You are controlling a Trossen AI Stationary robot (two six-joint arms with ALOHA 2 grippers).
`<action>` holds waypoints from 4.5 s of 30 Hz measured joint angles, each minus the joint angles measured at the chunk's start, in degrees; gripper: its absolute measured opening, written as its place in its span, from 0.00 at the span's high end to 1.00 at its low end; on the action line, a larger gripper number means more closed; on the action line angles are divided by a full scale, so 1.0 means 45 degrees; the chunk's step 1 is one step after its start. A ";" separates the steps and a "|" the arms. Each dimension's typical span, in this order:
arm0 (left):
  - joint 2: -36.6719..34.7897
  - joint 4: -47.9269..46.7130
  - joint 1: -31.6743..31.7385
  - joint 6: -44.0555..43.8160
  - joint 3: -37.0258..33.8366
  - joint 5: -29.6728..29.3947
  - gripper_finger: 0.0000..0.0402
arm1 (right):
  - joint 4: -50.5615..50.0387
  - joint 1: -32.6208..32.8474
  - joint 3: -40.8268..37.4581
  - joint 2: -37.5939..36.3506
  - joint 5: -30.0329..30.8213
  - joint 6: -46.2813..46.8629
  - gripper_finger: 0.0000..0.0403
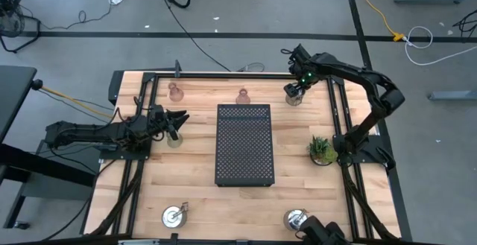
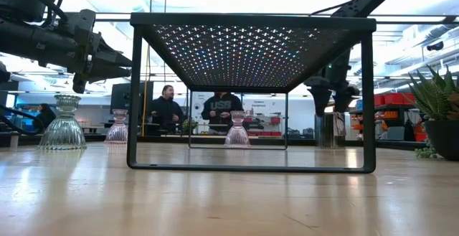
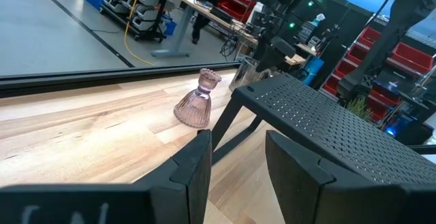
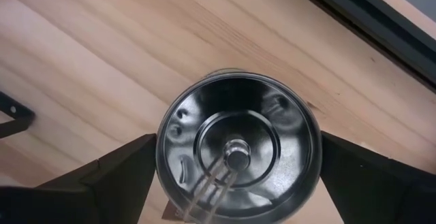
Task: Pick & Place candle stick holders
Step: Put the top brown scented candle on the shelf
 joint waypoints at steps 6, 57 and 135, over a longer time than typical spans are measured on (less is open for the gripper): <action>0.0000 0.0005 0.0001 -0.0004 0.0000 0.0001 0.65 | 0.0200 0.0005 -0.0015 0.0090 0.0046 0.0131 0.06; 0.0002 0.0005 0.0000 0.0078 -0.0002 0.0002 0.65 | 0.0221 0.0404 -0.0048 0.0122 0.1455 0.1012 0.17; 0.0002 0.0014 0.0000 -0.0029 -0.0002 -0.0534 0.65 | -0.7536 0.9034 1.2012 0.2220 -0.0618 0.2282 0.17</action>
